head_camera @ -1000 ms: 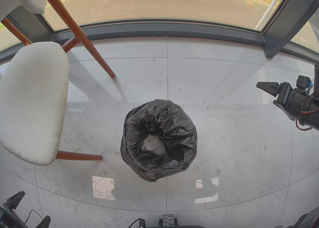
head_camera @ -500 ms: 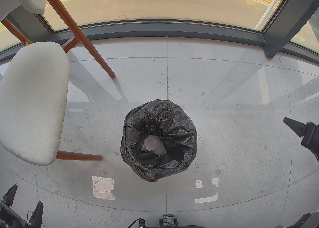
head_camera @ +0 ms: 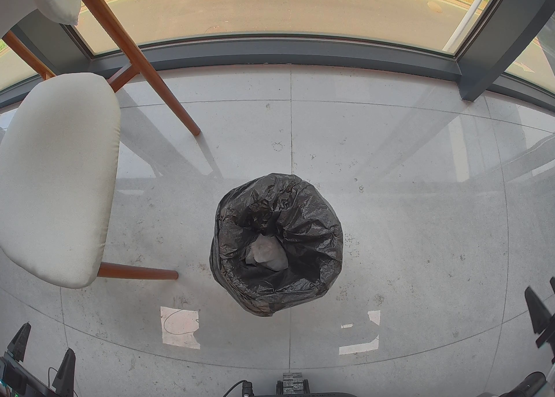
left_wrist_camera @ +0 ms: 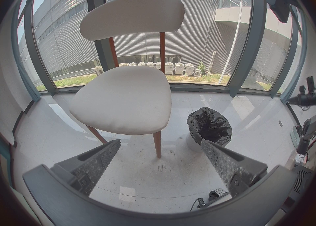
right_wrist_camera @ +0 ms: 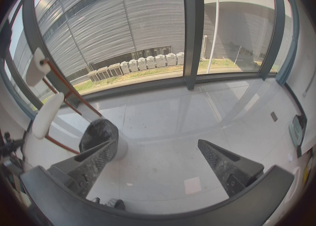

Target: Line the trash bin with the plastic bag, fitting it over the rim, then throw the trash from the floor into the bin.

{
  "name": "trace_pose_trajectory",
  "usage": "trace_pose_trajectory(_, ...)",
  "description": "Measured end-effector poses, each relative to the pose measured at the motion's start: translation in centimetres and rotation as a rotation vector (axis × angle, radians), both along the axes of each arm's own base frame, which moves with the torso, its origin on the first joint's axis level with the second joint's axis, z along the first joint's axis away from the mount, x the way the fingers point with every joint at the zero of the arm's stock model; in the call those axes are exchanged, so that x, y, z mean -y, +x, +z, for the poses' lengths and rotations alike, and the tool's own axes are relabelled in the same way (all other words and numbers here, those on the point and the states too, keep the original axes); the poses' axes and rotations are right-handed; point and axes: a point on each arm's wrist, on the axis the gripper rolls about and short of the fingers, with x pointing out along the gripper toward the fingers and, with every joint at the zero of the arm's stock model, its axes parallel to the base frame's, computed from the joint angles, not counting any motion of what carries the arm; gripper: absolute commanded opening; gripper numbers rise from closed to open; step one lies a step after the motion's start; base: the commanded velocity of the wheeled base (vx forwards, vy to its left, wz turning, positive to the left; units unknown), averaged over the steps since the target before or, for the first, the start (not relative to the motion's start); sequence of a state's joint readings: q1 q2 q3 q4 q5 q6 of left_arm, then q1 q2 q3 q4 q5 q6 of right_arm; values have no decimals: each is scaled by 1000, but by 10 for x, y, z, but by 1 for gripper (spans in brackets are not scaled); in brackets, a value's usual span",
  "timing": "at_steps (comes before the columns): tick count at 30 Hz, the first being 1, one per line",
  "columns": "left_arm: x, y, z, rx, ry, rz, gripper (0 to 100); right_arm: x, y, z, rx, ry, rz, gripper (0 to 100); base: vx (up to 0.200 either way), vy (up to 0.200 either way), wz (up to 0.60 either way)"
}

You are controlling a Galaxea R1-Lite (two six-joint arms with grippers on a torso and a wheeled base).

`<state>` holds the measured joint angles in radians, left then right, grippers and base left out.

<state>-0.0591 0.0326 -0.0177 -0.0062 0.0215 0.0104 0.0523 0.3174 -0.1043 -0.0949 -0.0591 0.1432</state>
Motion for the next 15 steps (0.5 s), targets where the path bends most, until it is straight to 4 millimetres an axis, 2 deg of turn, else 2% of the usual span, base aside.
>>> trace_pose_trajectory(2,0,-1,0,6,1,7,100,0,-11,-13,16,-45,-6,100,0,0,0)
trace_pose_trajectory(7,1,-1,-1,12,1,16,100,0,-22,-33,47,-129,-11,100,0,0,0)
trace_pose_trajectory(11,2,-1,-1,13,-1,22,100,-1,-24,-37,81,-197,22,100,0,0,0)
trace_pose_trajectory(15,2,-1,-1,14,-2,24,100,-1,-26,-38,98,-156,14,100,0,0,0)
